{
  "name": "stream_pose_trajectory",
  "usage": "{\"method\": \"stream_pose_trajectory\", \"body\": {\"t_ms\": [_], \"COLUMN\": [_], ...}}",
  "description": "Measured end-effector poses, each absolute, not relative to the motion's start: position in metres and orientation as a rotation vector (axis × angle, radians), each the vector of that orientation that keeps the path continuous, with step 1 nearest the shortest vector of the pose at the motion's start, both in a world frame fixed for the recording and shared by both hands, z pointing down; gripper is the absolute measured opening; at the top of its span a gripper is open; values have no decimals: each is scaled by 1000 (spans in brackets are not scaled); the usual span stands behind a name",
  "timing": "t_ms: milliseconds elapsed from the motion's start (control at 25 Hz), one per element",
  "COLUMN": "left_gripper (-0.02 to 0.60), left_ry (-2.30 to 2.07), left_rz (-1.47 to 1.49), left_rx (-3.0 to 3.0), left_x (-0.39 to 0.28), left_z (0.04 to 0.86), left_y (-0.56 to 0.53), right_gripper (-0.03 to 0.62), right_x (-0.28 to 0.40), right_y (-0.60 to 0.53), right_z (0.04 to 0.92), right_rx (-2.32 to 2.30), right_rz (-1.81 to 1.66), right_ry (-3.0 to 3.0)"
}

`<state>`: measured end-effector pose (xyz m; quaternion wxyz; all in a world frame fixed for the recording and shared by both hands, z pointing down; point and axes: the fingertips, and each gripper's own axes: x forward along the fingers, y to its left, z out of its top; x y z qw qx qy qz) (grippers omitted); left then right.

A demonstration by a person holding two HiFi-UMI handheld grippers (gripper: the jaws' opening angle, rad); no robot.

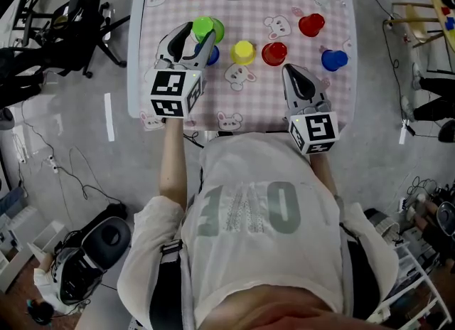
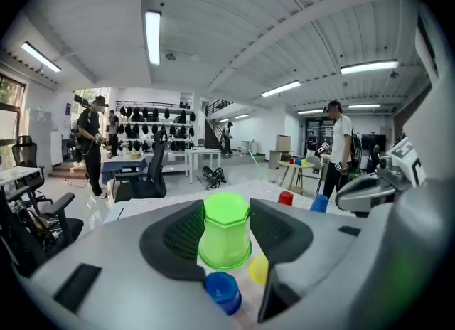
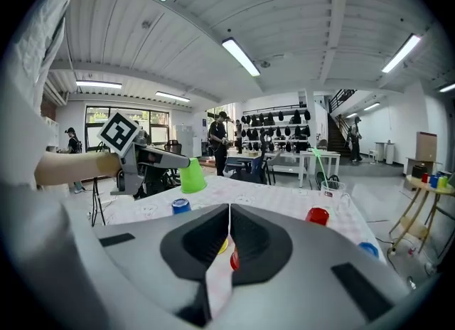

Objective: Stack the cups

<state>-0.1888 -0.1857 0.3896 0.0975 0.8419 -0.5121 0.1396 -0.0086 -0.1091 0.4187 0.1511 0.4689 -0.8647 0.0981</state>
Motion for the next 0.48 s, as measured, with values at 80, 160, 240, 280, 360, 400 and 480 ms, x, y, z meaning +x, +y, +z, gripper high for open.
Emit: {"method": "stream_pose_trajectory", "body": {"t_ms": [80,160,240,280,360,400,480], "left_gripper": [218,218,219,218,219,219,219], "left_ry": [-1482,-1451,-1432,-1428,-1428,-1429,-1429], "left_rz": [425,421,428,436,448,448,439], "left_rx": [2489,2473,2463,2462,2461,2458,2454], "left_x": [-178,-171,-167,-166,-165,-165,-166], "left_z": [396,404,411,413,416,417,419], "left_y": [-177,-171,-165,-164,-161,-161,-160], "right_gripper": [29,29,29,29,29,29,29], "right_x": [-9,-10,-11,-11,-9,-8,-7], "right_y": [-110,-110,-110,-111,-111,-110,-110], "right_z": [418,418,418,418,418,419,420], "right_rx": [1342,1337,1334,1334,1335,1335,1335], "right_rz": [281,281,282,282,284,285,286], "right_ry": [-2486,-2488,-2488,-2487,-2482,-2480,-2477]}}
